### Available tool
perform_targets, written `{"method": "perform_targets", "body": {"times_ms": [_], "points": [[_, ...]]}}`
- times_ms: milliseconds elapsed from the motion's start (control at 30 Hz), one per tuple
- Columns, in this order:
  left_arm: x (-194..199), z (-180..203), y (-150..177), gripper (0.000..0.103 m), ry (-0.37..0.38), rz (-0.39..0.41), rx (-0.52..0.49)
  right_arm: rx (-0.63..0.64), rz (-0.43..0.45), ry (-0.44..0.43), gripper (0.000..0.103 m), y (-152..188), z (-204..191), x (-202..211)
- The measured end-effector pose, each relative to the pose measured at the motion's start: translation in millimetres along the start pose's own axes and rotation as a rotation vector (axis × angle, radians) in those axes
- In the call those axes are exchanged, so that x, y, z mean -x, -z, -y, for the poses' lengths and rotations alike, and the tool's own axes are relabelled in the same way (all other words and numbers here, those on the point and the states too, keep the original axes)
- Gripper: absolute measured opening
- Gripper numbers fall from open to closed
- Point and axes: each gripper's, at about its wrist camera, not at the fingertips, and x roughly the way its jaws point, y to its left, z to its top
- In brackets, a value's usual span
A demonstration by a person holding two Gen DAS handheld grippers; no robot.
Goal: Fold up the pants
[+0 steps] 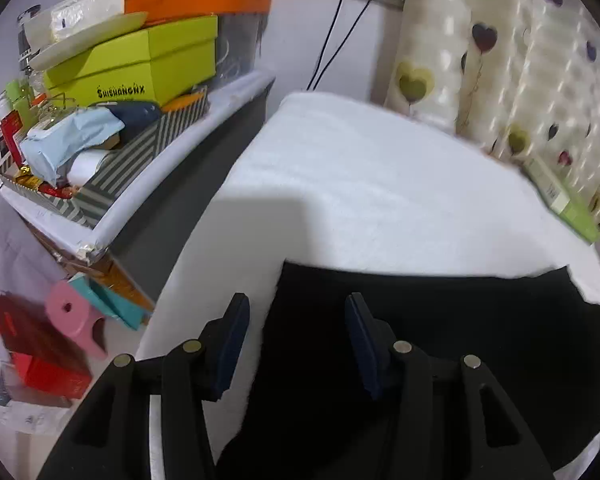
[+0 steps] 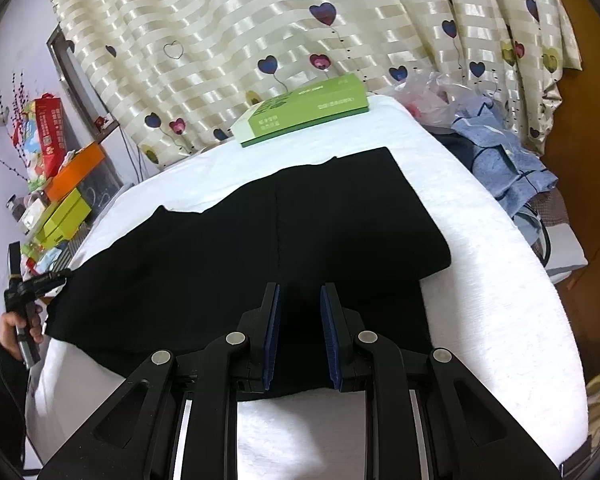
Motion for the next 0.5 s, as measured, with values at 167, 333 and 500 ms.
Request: {"method": "perform_targets", "body": {"times_ms": [167,333,500], "points": [[-2.0,21.0,9.7,0.052,0.011,0.001,-0.122,-0.007,0.0,-0.016,0.021,-0.6,-1.2,-2.2],[-1.6,27.0,8.5,0.025,-0.004,0.018,-0.154,0.001,0.005,-0.02,0.021,-0.5,-3.9,-1.5],[3.9,41.7,8.2,0.006,-0.034,0.055,-0.242,-0.014,0.029,0.001,0.021,-6.1,0.6,3.1]]}}
